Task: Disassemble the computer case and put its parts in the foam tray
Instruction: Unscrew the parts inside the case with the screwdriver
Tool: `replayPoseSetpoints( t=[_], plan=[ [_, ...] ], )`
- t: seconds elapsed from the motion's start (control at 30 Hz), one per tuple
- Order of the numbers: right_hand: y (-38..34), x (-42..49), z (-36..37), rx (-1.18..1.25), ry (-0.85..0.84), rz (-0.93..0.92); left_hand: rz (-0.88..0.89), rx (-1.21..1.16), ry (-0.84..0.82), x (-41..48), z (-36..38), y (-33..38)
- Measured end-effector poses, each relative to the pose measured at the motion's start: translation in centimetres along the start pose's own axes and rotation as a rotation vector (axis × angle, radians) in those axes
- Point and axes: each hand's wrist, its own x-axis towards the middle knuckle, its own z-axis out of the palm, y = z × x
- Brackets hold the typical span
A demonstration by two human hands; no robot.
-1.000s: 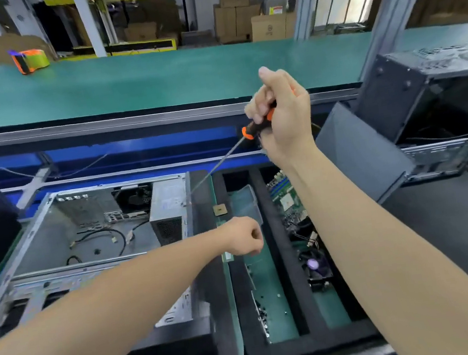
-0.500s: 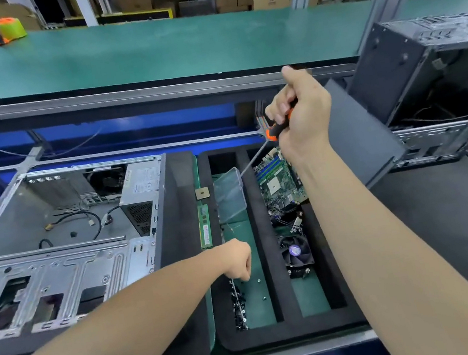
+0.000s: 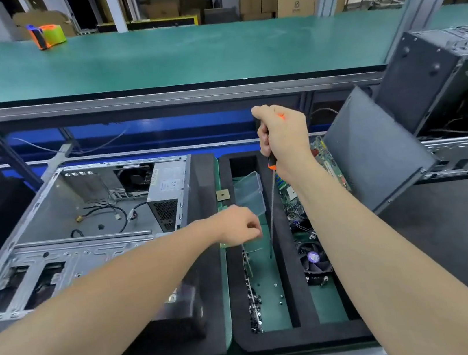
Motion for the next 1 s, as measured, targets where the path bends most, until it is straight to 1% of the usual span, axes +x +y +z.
replayPoseSetpoints(
  t=[0.13,0.23,0.33,0.43,0.5,0.57,0.63,0.7,0.73,0.8,0.87,0.93,1.0],
  plan=[
    [-1.0,-0.8,4.7,-0.236,-0.117,-0.058,-0.024,-0.200,0.199,-4.2,-5.3,-2.5],
    [-1.8,-1.8,9.1,-0.353,-0.210,-0.117,-0.060,-0.281,0.301,-8.2,-7.9,-5.5],
    [-2.8,-3.2,13.8,-0.436,-0.238,-0.292,-0.122,-0.318,0.373,-12.1,-9.3,-9.1],
    [-3.9,-4.5,18.5,-0.566,-0.303,-0.528,-0.205,-0.342,0.391,-15.4,-9.5,-13.1],
    [-4.2,-5.1,21.3,-0.686,-0.368,-0.610,-0.251,-0.318,0.390,-17.4,-9.3,-15.7],
    [-3.8,-5.1,23.6,-0.781,-0.428,-0.620,-0.294,-0.289,0.365,-19.1,-9.2,-18.2],
    [-2.8,-4.8,25.3,-0.872,-0.502,-0.612,-0.332,-0.235,0.272,-20.3,-8.8,-20.5],
    [-1.1,-4.5,26.6,-1.002,-0.602,-0.594,-0.344,-0.105,0.185,-20.9,-8.0,-22.1],
    [-0.2,-4.5,27.1,-1.075,-0.650,-0.580,-0.339,-0.056,0.182,-20.9,-7.4,-22.7],
    [1.6,-4.6,28.2,-1.195,-0.730,-0.556,-0.309,-0.050,0.239,-20.6,-6.0,-23.2],
    [3.0,-4.9,29.2,-1.274,-0.777,-0.582,-0.269,-0.066,0.307,-20.0,-4.9,-23.3],
    [4.0,-5.4,30.0,-1.289,-0.799,-0.662,-0.255,-0.120,0.369,-19.6,-4.0,-23.6],
    [4.6,-6.2,30.6,-1.256,-0.802,-0.741,-0.246,-0.238,0.450,-19.4,-3.7,-24.0]
  ],
)
